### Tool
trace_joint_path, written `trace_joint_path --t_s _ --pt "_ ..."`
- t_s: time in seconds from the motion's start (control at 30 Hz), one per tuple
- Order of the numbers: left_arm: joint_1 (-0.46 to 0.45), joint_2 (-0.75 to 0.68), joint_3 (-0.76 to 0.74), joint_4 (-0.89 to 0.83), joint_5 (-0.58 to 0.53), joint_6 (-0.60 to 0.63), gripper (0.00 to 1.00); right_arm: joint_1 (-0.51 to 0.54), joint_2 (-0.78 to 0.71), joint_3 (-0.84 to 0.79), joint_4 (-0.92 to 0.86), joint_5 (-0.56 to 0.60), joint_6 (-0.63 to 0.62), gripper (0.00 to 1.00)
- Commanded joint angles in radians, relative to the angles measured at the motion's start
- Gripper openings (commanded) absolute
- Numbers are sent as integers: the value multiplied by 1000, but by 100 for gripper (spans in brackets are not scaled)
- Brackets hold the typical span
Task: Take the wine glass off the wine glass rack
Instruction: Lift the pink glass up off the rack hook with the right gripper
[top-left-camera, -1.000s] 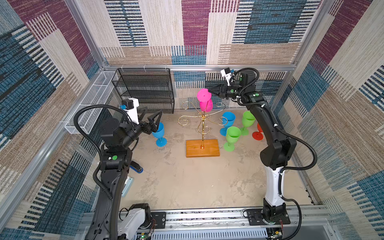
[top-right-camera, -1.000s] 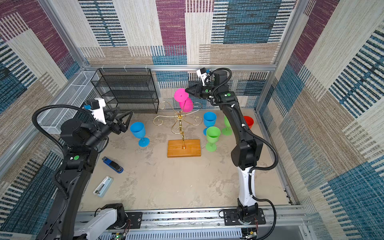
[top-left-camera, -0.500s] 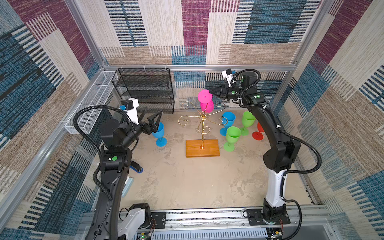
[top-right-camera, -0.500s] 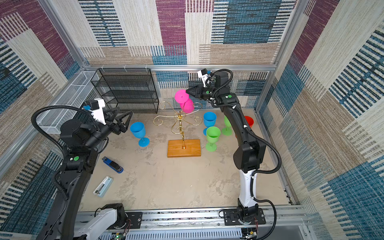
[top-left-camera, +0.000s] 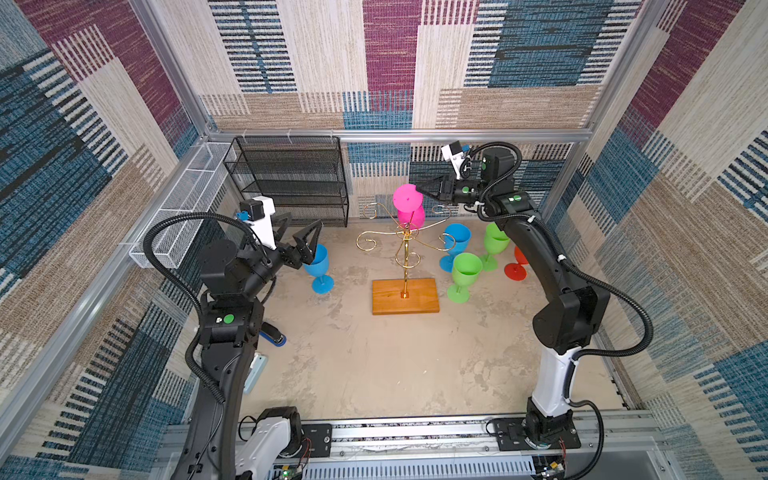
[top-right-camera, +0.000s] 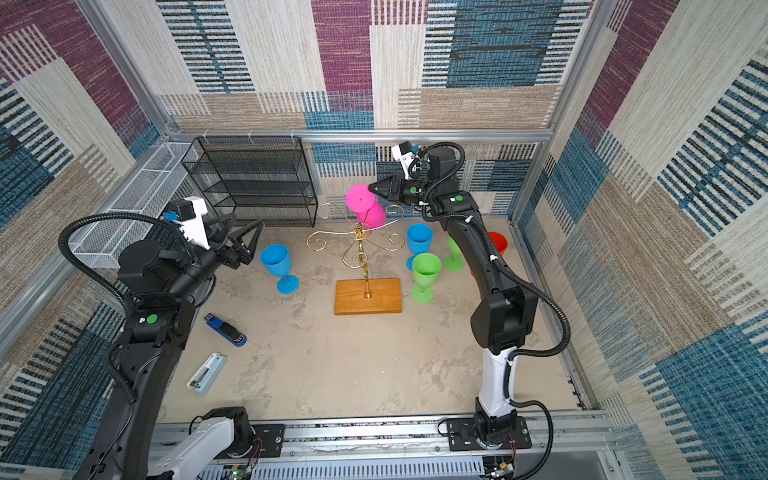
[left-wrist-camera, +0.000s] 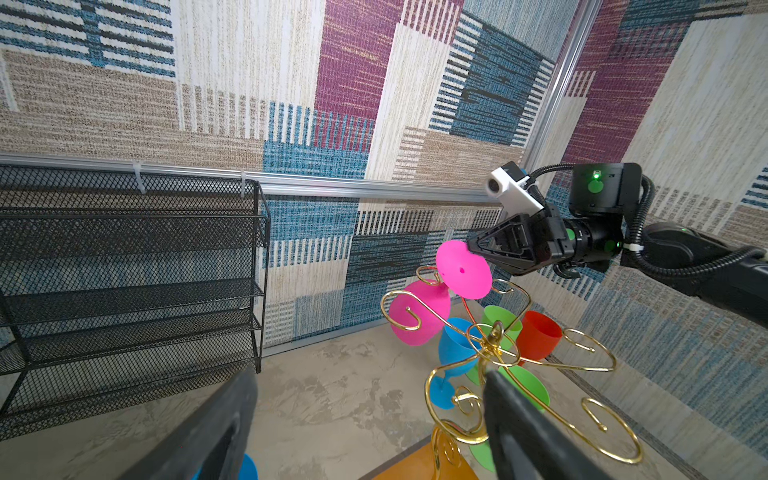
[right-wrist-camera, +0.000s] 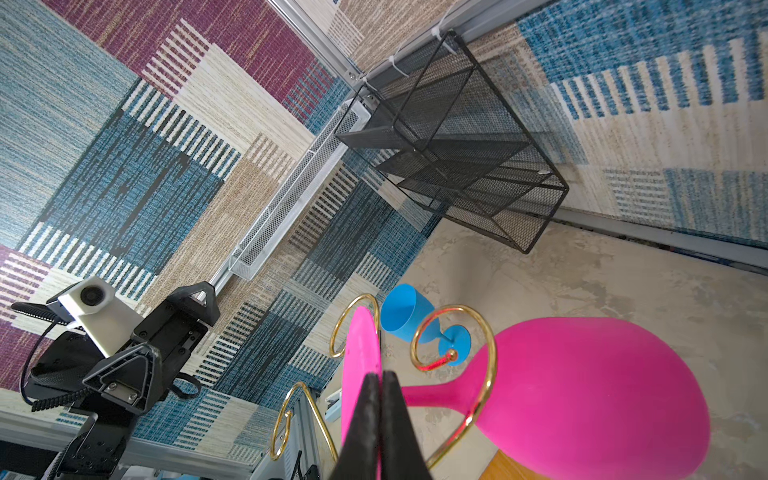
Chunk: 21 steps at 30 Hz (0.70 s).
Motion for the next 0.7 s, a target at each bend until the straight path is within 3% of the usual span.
trace_joint_path --t_s 0.0,0.33,0.67 --pt "0 -8 -2 41 -15 -11 87 10 -21 -16 57 -13 0 0" --pt "0 -9 -8 62 -18 -40 87 48 -9 -11 89 -15 23 0" --pt "0 0 -12 138 19 -139 87 63 78 150 92 -5 51 0"
